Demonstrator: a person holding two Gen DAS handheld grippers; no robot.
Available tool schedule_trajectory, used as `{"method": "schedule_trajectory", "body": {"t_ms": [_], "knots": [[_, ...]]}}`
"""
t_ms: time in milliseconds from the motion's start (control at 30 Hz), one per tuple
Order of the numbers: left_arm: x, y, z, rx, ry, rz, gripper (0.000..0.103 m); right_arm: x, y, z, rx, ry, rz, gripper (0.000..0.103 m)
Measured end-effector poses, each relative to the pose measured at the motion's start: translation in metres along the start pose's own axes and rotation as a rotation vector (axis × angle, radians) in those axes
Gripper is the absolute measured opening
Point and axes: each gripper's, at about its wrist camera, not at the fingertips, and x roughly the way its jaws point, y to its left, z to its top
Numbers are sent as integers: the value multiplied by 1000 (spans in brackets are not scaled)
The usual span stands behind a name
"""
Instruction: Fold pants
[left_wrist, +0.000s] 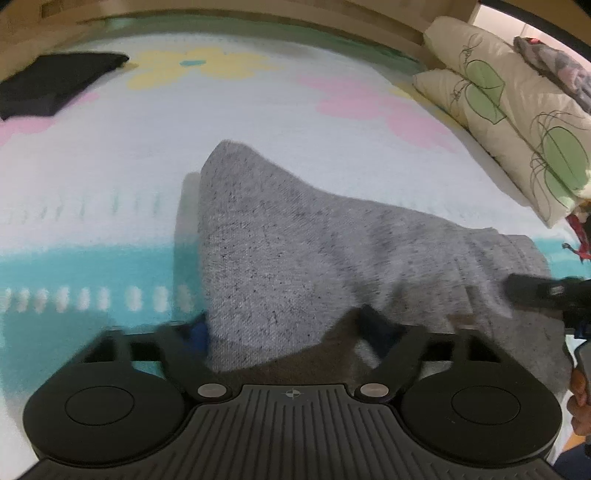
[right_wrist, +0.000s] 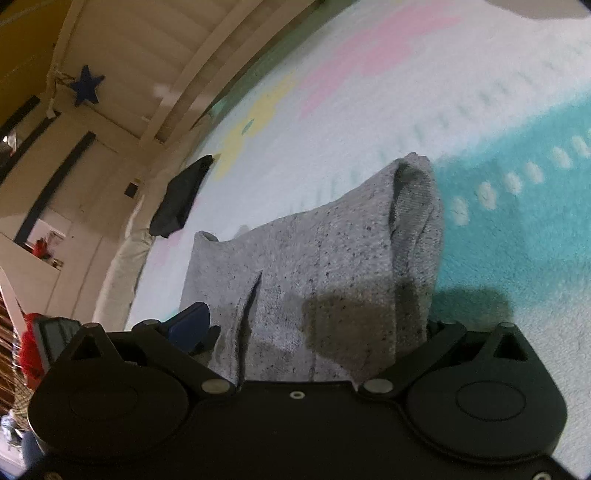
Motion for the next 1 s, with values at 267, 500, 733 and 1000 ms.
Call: {"method": "schedule_trajectory", "body": {"t_ms": [267, 500, 733, 1000], "knots": [[-26, -23, -3, 101, -88, 71, 18, -18, 18, -10, -50, -51, -149, 43], [-60, -12, 8, 40, -187, 86, 17, -34, 72, -7, -211, -90, -168, 41], [-72, 37, 64, -58, -266, 188, 17, 4, 124, 35, -279, -65, -88, 41], [7, 103, 102, -164, -130, 319, 29, 108, 144, 88, -312, 23, -112, 48]]}}
